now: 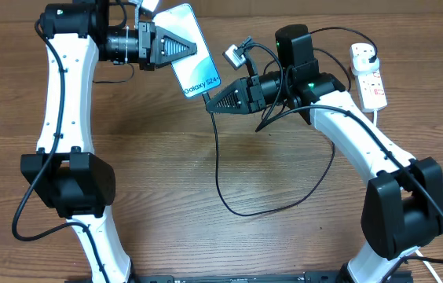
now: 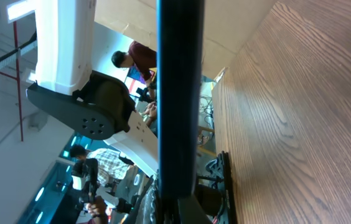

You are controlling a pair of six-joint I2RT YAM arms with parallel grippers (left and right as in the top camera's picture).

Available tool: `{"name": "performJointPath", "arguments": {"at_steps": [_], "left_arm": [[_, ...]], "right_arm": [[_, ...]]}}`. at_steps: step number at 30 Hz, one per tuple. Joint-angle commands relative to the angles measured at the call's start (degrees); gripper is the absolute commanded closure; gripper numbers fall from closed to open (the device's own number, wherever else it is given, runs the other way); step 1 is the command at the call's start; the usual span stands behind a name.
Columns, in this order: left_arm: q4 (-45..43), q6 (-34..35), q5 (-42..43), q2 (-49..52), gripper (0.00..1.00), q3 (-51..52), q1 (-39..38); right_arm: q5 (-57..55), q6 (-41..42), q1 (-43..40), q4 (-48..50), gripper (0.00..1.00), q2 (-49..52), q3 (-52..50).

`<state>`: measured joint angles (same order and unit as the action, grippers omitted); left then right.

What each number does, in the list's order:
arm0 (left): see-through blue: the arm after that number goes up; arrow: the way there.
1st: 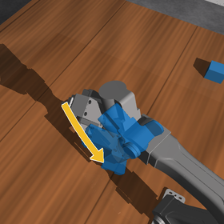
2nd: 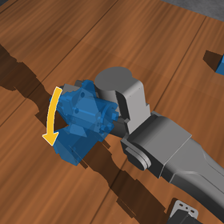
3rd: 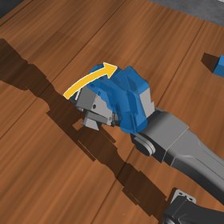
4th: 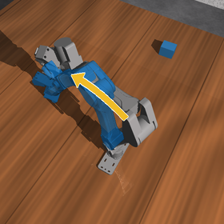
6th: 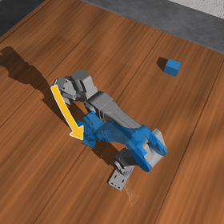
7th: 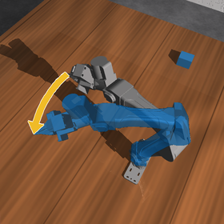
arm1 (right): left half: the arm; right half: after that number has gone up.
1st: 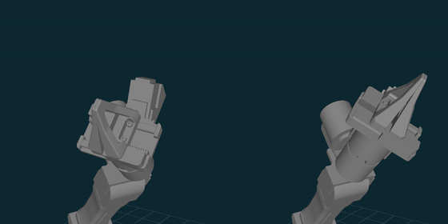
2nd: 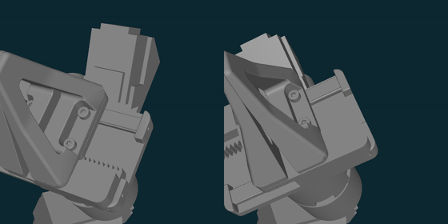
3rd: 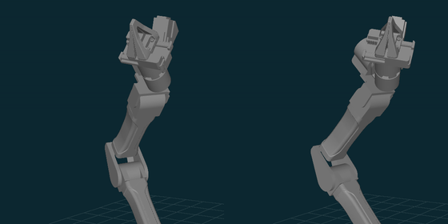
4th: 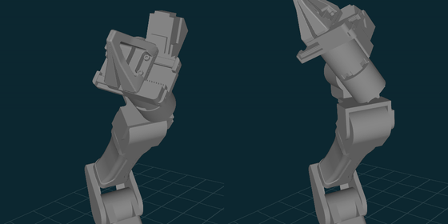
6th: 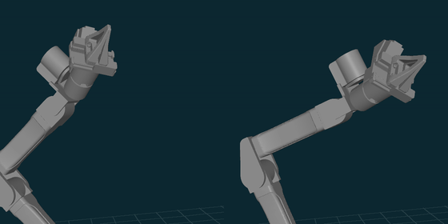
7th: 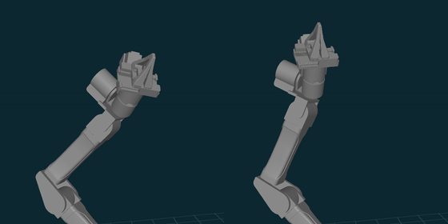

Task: Plug charger to phone and switch on socket
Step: 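Open the right gripper and pull it back from the cable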

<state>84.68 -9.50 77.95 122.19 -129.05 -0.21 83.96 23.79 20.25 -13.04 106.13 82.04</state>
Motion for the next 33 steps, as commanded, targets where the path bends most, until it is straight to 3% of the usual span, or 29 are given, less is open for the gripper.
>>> {"name": "performJointPath", "arguments": {"at_steps": [1,6,9,12,21,27,33], "left_arm": [[2.1,-1.9,-1.9,-1.6,0.96,-0.4,-5.0],[2.1,-1.9,-2.8,-1.6,0.96,-0.4,-4.7],[2.6,-1.9,-4.6,-1.6,0.96,-0.4,-4.6],[3.2,-1.9,-5.4,-1.6,0.96,-0.4,-4.6],[4.0,-1.9,-15.8,-1.6,0.96,-0.4,-4.6],[5.7,-4.0,-25.2,-1.6,0.96,-0.1,-4.6],[4.4,-6.6,-25.8,-1.5,0.96,6.5,-4.7]], "right_arm": [[-6.6,1.7,-1.3,2.0,0.96,-1.4,1.5],[-6.6,1.7,-1.6,2.0,0.96,-1.4,1.5],[-6.2,1.7,-2.3,1.8,0.72,-1.4,1.5],[-4.9,1.7,-3.3,1.8,0.6,-1.4,1.5],[-3.3,1.6,-6.6,1.9,0.52,-1.4,1.5],[-3.5,-0.3,-9.1,1.7,0.37,-1.4,1.5],[-13.1,-6.4,-9.4,-8.8,0.32,-1.4,1.5]]}}
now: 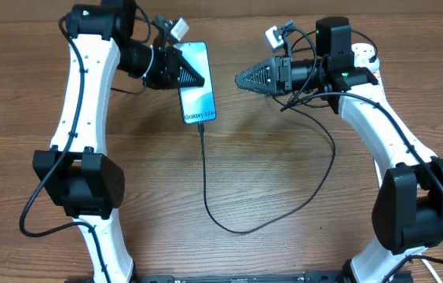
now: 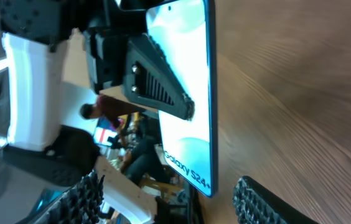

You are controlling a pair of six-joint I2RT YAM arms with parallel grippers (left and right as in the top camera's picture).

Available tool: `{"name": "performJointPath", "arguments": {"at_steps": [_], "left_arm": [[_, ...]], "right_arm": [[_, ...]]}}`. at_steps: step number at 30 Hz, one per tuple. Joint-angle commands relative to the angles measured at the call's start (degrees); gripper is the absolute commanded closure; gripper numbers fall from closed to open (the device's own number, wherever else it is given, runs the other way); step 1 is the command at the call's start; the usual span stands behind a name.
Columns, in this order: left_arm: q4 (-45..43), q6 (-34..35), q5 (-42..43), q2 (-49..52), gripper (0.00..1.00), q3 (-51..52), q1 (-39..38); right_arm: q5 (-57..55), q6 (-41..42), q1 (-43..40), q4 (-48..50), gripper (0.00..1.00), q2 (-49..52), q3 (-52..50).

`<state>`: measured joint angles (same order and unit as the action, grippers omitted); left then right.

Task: Plug charger to phone and switch on socket
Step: 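Open the right gripper and pull it back from the cable, then lower the phone flat onto the table with the left gripper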

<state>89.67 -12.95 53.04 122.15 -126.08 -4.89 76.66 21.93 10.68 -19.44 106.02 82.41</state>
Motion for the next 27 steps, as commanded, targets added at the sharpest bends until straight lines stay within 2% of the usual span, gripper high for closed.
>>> {"name": "performJointPath", "arguments": {"at_steps": [1,6,9,11,23,27], "left_arm": [[-1.4,-3.5,-0.9,-1.5,0.96,5.6,0.0],[-8.8,-3.0,-1.0,-1.5,0.96,15.5,0.0],[-14.3,-0.4,-2.6,-1.5,0.96,20.3,0.0],[-19.6,2.9,-6.7,-1.5,0.96,23.8,0.0],[-27.9,4.5,-11.7,-1.4,0.96,29.3,0.0],[-29.8,8.1,-13.1,0.3,0.96,29.3,0.0]], "right_arm": [[-8.1,-5.5,0.2,-4.3,0.32,-1.3,1.1],[-22.5,-7.5,0.2,-12.7,0.29,-1.3,1.1],[-27.9,-7.5,0.2,-15.1,0.26,-1.3,1.1],[-30.9,-7.5,0.2,-16.5,0.24,-1.3,1.1],[-37.1,-7.4,3.9,-16.9,0.23,-1.2,0.7],[-39.3,-7.4,6.0,-16.9,0.23,-1.2,0.7]]}}
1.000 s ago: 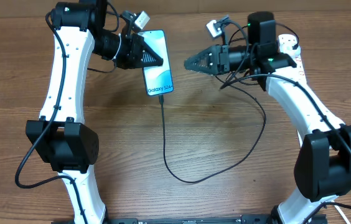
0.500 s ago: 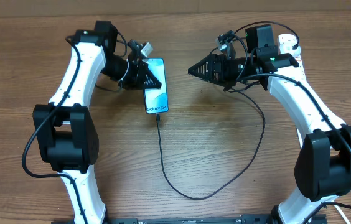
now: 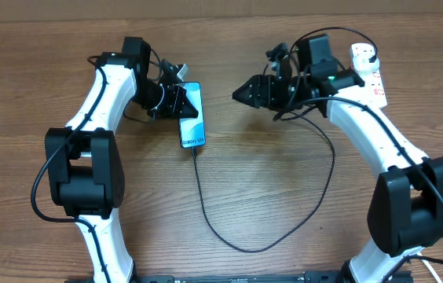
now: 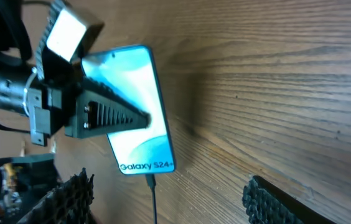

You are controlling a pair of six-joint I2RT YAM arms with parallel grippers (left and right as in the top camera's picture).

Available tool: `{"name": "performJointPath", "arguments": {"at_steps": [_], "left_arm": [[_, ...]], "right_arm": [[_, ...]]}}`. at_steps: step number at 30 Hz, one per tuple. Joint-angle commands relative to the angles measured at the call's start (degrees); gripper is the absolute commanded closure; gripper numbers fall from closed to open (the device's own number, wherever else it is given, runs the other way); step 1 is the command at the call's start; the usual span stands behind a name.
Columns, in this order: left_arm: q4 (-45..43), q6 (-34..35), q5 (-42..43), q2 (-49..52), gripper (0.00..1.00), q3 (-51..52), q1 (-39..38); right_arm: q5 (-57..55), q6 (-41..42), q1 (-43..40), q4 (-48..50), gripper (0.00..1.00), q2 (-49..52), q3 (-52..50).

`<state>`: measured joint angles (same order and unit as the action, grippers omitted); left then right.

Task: Plug charger to phone and switch on socket
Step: 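Lower the phone flat onto the table with the left gripper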

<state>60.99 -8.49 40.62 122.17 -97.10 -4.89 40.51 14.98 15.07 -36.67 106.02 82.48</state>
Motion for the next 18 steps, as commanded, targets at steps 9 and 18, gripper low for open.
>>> {"name": "performJointPath", "arguments": {"at_steps": [9,18], "left_arm": [[-1.7,5.7,0.8,7.1,0.96,0.3,0.0],[-1.9,5.7,0.7,8.8,0.92,0.3,0.0]], "right_arm": [[-4.7,-0.5,2.9,0.1,0.23,-1.2,0.5],[-4.9,-0.5,2.9,0.1,0.22,-1.2,0.5]]}}
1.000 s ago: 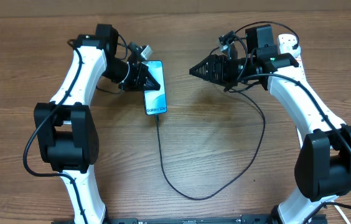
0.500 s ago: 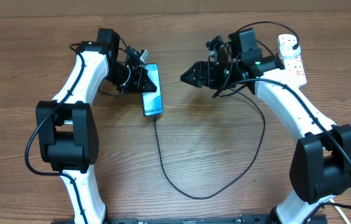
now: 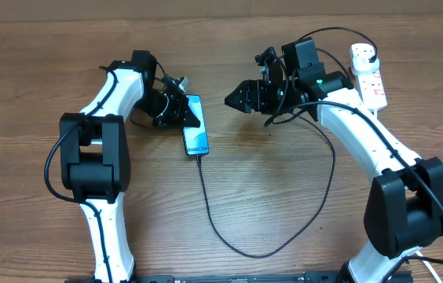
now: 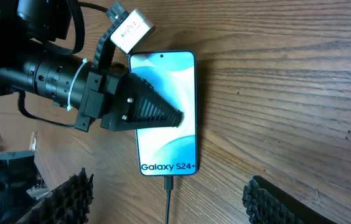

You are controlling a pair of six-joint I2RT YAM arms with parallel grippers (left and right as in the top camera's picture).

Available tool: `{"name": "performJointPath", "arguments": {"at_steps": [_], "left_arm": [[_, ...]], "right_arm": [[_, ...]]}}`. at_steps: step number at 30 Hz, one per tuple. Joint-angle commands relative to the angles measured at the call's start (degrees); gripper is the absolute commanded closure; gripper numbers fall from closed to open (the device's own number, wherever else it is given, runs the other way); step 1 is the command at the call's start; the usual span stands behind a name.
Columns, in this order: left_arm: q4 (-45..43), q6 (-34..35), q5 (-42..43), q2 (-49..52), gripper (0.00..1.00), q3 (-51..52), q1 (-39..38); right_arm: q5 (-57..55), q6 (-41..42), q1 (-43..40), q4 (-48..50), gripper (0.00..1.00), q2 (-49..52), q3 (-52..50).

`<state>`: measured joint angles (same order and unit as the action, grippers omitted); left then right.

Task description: Plug charger to phone and switch on socket

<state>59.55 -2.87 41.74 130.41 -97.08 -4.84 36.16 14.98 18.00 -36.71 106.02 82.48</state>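
The phone [image 3: 195, 135] faces up, low over the wooden table [image 3: 269, 196], its screen reading "Galaxy S24+" [image 4: 166, 167]. My left gripper [image 3: 182, 112] is shut on its left side, one finger [image 4: 154, 114] lying across the screen. The black charger cable [image 3: 206, 200] is plugged into the phone's lower end [image 4: 168, 184]. It loops over the table toward the white socket strip [image 3: 369, 77] at the far right. My right gripper [image 3: 233, 97] hangs open and empty to the right of the phone, its fingertips [image 4: 76, 196] well apart. The switch's state cannot be read.
A white plug [image 3: 363, 53] sits in the strip's far end. The cable's loop [image 3: 316, 196] crosses the middle of the table and passes under my right arm. The wooden table's far edge [image 3: 221, 16] lies just beyond both grippers.
My left gripper has brought the phone a little nearer and lower, and the screen now lies flatter. The right gripper, still open, has shifted slightly to the left.
At first my left gripper held the phone high and tilted, with the right gripper's tip at its lower end where the cable starts. Then the cable hung from the phone and the right gripper stood open off to the right. Since then the phone has come down to the table.
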Motion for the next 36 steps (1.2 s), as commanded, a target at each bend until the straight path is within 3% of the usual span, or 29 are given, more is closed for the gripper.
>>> {"name": "performJointPath", "arguments": {"at_steps": [1,5,19,27,36], "left_arm": [[-0.6,0.1,-0.5,0.5,0.88,0.3,0.0],[-0.9,0.1,-2.6,0.5,0.76,0.3,0.0],[-1.3,0.2,-4.3,0.5,0.76,0.3,0.0],[-1.3,0.2,-5.2,0.5,0.67,0.3,0.0],[-1.1,4.5,-14.5,0.5,0.65,0.3,-0.1]], "right_arm": [[-0.6,-0.5,-0.1,0.2,0.22,-1.2,0.5],[-1.5,-0.5,-0.1,0.1,0.22,-1.2,0.5],[-1.9,-0.5,-0.1,0.1,0.21,-1.2,0.4],[-1.9,-0.5,-0.1,0.1,0.21,-1.2,0.4],[-2.3,-0.5,-0.1,0.1,0.21,-1.2,0.4]]}}
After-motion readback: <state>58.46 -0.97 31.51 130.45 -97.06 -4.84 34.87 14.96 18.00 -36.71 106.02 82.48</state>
